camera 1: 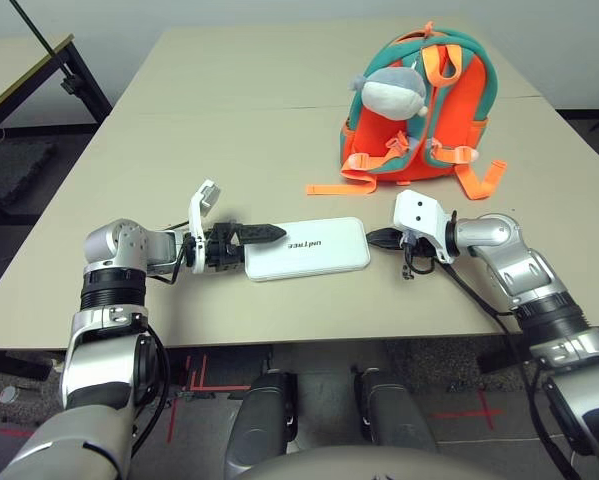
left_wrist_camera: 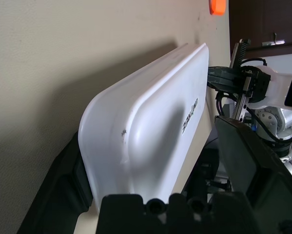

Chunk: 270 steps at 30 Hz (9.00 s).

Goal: Put the pencil case into the backpack and zip it.

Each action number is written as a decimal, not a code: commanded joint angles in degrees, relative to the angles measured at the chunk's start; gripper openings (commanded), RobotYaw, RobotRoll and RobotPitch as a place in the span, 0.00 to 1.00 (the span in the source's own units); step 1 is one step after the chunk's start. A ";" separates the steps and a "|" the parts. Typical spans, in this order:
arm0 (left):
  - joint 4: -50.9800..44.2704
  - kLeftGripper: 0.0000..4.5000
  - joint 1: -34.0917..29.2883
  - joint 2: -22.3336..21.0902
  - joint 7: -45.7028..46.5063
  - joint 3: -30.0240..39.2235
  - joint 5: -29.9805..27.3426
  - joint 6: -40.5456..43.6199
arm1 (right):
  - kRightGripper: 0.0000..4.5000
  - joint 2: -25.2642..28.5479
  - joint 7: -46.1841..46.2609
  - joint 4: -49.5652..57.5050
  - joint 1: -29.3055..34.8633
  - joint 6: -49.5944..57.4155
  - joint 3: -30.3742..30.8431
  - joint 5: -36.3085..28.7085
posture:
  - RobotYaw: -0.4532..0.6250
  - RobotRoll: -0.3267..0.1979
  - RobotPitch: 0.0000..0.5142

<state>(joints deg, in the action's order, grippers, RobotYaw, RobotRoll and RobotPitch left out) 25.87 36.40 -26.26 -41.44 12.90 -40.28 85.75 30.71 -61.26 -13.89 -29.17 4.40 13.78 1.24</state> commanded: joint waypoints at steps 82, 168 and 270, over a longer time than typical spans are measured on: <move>6.66 0.28 16.64 -4.65 3.63 20.67 -1.60 -54.75 | 1.00 -6.40 34.45 -0.37 -12.07 27.87 -25.24 -19.78 | 0.29 0.62 0.23; 5.17 0.28 17.96 -0.65 -7.49 5.89 2.94 -58.95 | 0.05 -3.69 39.91 32.62 10.69 41.28 -21.54 -26.75 | 0.24 0.62 0.23; 37.21 1.00 44.17 6.00 -32.56 -3.99 27.21 -74.90 | 0.05 -5.65 35.24 21.52 5.12 34.21 -16.98 -21.58 | 0.23 0.62 0.25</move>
<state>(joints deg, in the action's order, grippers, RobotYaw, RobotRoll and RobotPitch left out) 65.06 81.00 -19.60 -72.92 8.99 -12.31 9.77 25.31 -25.70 9.44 -25.01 37.41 -4.98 -21.22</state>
